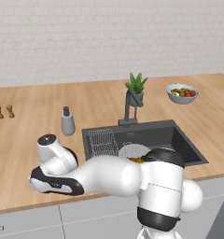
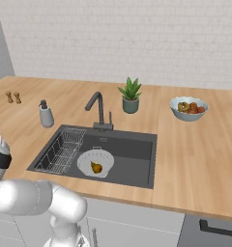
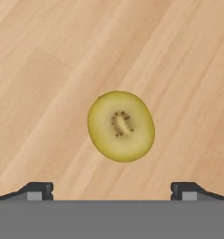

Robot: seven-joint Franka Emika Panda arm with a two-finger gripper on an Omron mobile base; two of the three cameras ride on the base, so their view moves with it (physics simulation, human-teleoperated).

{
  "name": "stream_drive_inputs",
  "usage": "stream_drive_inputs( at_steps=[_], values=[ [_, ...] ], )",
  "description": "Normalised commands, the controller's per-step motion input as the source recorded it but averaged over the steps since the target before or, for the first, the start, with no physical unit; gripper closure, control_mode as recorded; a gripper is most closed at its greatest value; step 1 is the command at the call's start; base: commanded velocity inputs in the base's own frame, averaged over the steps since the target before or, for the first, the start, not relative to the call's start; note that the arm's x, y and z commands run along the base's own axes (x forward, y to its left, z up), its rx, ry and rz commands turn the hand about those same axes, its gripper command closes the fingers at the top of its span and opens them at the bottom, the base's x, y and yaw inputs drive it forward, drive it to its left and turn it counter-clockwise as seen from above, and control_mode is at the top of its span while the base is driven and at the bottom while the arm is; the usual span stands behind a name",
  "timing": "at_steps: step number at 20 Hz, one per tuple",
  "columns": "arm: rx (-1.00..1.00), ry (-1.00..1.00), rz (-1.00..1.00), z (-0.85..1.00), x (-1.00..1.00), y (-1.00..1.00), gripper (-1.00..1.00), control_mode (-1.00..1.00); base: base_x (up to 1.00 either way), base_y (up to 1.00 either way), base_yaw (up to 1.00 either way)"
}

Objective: Put the colander in the sink, put the pear, kiwi in the colander, and turn on the sink faucet and pour water over the colander.

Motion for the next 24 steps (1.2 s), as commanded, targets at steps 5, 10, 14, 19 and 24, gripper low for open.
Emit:
stream_drive_inputs(
  at_steps=[5,10,14,19,24],
  values=[
    [0.0,0.0,0.0,-0.05,0.13,0.03,-1.0,-1.0,0.0,0.0,0.0],
    [0.0,0.0,0.0,-0.09,0.07,0.02,-1.0,-1.0,0.0,0.0,0.0],
    [0.0,0.0,0.0,-0.17,0.09,0.03,-1.0,-1.0,0.0,0.0,0.0],
    [0.0,0.04,0.0,-0.17,0.14,0.02,-1.0,-1.0,0.0,0.0,0.0],
    [0.0,0.01,0.0,-0.15,0.13,0.02,-1.0,-1.0,0.0,0.0,0.0]
  ],
)
